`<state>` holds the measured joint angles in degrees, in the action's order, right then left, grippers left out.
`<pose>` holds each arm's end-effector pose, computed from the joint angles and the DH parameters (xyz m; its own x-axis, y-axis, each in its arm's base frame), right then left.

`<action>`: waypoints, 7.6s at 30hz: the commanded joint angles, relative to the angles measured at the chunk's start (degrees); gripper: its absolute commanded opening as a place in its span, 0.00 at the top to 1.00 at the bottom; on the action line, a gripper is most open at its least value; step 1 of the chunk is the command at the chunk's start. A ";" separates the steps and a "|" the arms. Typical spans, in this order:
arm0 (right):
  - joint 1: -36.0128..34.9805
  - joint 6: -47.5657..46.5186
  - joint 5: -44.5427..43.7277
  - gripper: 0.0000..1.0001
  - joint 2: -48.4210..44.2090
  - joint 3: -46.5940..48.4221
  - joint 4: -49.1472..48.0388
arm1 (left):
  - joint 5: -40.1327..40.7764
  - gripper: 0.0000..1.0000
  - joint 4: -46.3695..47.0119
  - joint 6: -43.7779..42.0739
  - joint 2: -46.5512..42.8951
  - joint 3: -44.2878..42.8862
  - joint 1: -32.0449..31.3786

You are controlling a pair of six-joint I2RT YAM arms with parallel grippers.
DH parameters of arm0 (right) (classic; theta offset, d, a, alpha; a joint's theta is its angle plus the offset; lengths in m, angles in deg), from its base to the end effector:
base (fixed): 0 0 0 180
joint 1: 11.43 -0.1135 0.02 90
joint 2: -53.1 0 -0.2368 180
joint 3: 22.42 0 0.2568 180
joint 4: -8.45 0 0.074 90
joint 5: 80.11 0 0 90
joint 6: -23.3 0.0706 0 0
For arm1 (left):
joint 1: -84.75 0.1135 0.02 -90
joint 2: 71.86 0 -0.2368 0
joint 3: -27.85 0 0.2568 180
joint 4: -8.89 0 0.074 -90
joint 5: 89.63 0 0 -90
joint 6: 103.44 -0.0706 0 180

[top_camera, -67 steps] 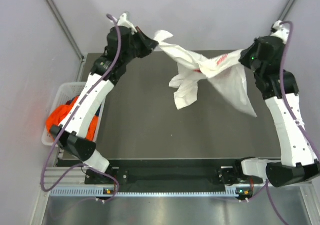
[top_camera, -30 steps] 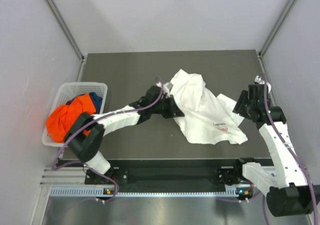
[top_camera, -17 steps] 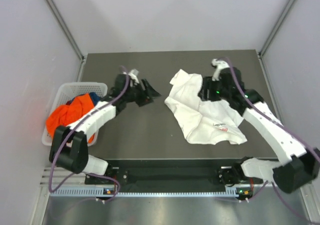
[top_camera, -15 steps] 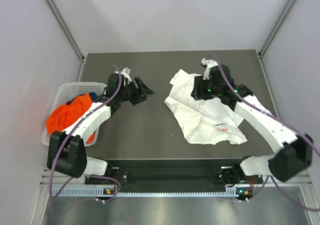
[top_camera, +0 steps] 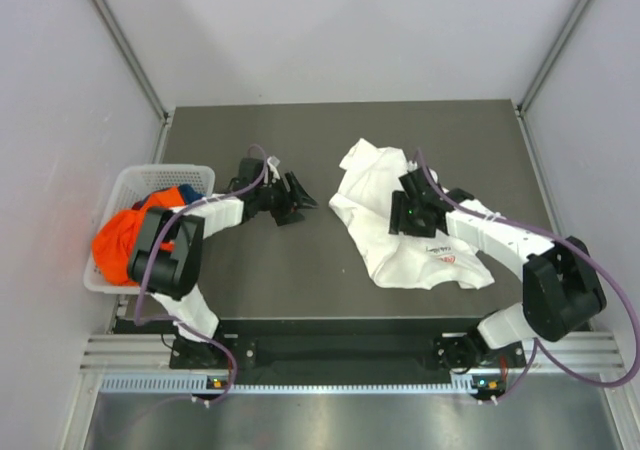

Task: Fold and stack the t-shirts
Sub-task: Flatten the tshirt out

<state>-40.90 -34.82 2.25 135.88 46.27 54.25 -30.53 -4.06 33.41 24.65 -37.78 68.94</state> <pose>0.2758 0.1451 0.1614 -0.8664 0.1117 -0.4867 0.0330 0.9854 0.1673 0.3407 -0.1341 0.1238 -0.8863 -0.3997 -0.2339 -0.0825 0.6333 -0.7695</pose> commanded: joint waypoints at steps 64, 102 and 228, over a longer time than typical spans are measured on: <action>3.37 0.47 -20.56 1.00 -36.30 -5.35 7.97 | -1.10 1.00 7.53 17.41 50.20 -68.65 -8.36; 5.74 11.20 -13.55 0.54 -36.91 -5.62 19.94 | 26.93 0.91 -19.62 4.92 -32.16 15.47 -22.16; 36.77 5.83 -1.67 1.00 -11.32 -24.24 -6.28 | 24.83 0.37 -21.04 -8.79 -13.19 -8.09 -8.18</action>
<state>-3.44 -28.92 3.01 124.34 23.83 48.81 -6.83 -27.67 25.52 12.92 -45.94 60.39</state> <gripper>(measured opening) 0.049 0.626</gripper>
